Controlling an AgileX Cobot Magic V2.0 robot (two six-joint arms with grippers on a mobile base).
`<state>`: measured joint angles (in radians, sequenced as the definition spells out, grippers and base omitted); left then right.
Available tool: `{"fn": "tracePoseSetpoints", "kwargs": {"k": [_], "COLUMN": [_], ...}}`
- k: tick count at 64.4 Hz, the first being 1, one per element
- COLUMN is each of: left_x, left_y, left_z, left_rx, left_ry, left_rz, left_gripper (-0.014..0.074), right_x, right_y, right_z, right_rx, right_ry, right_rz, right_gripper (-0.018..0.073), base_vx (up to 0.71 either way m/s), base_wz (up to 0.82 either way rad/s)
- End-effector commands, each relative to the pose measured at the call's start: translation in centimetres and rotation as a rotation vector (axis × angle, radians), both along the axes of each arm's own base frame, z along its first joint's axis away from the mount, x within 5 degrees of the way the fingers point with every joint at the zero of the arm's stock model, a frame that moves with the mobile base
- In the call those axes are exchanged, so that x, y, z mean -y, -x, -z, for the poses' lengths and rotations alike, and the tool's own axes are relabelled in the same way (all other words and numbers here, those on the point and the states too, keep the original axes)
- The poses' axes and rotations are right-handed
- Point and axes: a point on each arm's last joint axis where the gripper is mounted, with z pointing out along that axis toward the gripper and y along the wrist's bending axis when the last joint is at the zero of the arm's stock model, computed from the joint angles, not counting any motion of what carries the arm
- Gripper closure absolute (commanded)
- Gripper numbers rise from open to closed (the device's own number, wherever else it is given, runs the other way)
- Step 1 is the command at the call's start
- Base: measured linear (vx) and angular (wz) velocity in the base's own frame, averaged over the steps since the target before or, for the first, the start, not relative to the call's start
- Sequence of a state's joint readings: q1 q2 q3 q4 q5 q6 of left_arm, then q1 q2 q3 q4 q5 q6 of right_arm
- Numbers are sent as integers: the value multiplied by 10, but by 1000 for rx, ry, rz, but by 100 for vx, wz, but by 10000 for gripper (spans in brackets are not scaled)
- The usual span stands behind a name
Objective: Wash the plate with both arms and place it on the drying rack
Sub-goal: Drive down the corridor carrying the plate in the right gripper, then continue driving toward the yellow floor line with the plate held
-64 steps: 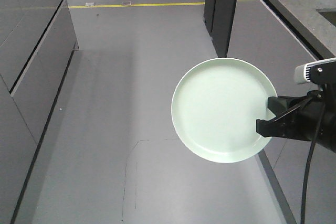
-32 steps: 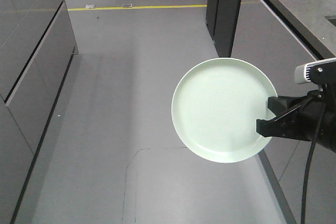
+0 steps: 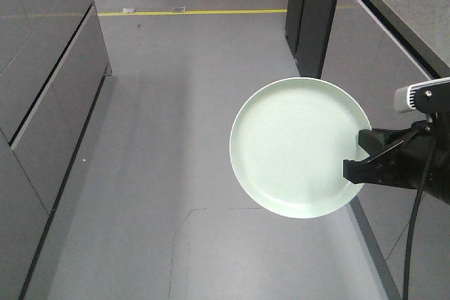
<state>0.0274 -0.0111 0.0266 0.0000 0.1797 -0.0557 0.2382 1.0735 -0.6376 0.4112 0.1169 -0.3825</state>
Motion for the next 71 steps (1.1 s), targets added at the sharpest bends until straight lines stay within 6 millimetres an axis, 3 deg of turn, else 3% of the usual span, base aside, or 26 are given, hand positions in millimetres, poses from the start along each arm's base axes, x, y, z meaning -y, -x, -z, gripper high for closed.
{"fn": "tracePoseSetpoints", "kwargs": {"k": [1, 71], "left_x": [0, 0], "left_y": [0, 0], "left_z": [-2, -2], "left_rx": [72, 72], "left_ry": [8, 8], "left_rz": [-1, -1], "left_gripper": [601, 601], "right_x": [3, 3], "right_y": [-2, -2], "right_z": [-19, -19], "right_rx": [115, 115], "right_ry": [-16, -16], "right_rz": [32, 32], "right_gripper": [568, 568], "base_vx": [11, 12], "base_wz": [4, 3]}}
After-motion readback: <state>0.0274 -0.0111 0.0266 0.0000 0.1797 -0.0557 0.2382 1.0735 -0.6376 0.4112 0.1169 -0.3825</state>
